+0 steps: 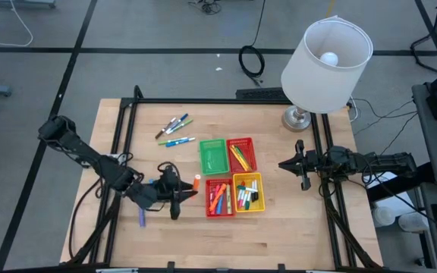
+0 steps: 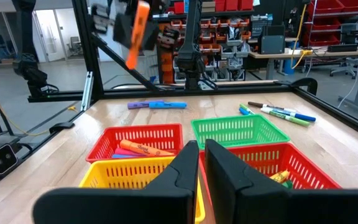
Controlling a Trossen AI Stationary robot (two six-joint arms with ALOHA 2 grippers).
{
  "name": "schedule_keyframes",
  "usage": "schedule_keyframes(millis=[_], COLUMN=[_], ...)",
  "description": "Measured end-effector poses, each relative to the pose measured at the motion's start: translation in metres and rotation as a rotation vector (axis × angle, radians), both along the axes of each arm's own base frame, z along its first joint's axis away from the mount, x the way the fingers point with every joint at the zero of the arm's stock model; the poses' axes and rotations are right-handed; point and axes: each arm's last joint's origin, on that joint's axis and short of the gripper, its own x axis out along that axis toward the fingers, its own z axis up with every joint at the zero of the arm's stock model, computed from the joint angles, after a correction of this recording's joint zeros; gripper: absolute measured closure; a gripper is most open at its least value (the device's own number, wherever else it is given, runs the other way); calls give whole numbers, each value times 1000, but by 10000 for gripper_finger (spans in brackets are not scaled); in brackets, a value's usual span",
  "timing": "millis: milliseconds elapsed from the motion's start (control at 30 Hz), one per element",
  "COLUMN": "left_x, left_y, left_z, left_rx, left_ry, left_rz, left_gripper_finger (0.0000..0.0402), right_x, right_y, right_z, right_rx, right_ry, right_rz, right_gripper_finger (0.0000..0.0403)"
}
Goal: Pick & Place Markers
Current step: Put the large orange highlighter into the bottom red bin
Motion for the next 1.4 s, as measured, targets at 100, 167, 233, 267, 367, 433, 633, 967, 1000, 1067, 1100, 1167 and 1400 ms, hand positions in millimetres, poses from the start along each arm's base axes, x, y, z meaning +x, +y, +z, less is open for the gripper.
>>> schedule_keyframes(millis=[100, 167, 233, 267, 367, 433, 633, 967, 1000, 1067, 1100, 1167, 1400], left_x=[6, 12, 16, 19, 27, 32, 58, 120, 125, 135, 138, 144, 153], left_y=[-2, -6, -10, -12, -12, -8, 1, 6, 7, 10, 12, 17, 28], left_z=[8, 9, 7, 7, 8, 10, 20, 24, 21, 12, 6, -7, -42], left_rx=[-55, -49, -29, -31, -58, -104, -168, -155, -159, -193, -219, -289, -422], left_ry=[-89, -130, -151, -164, -131, -71, 166, 350, 375, 419, 441, 476, 615], left_rz=[-45, -97, -165, -199, -240, -219, -112, -149, -143, -114, -83, -16, 110], left_gripper_finger=[309, 309, 309, 309, 309, 309, 309, 309, 309, 309, 309, 309, 309], right_x=[0, 0, 0, 0, 0, 0, 0, 0, 0, 0, 0, 0, 0], right_y=[0, 0, 0, 0, 0, 0, 0, 0, 0, 0, 0, 0, 0], right_z=[0, 0, 0, 0, 0, 0, 0, 0, 0, 0, 0, 0, 0], right_rx=[0, 0, 0, 0, 0, 0, 0, 0, 0, 0, 0, 0, 0], right_ry=[0, 0, 0, 0, 0, 0, 0, 0, 0, 0, 0, 0, 0], right_rz=[0, 0, 0, 0, 0, 0, 0, 0, 0, 0, 0, 0, 0], right_gripper_finger=[385, 385, 385, 385, 385, 385, 385, 385, 385, 385, 385, 385, 385])
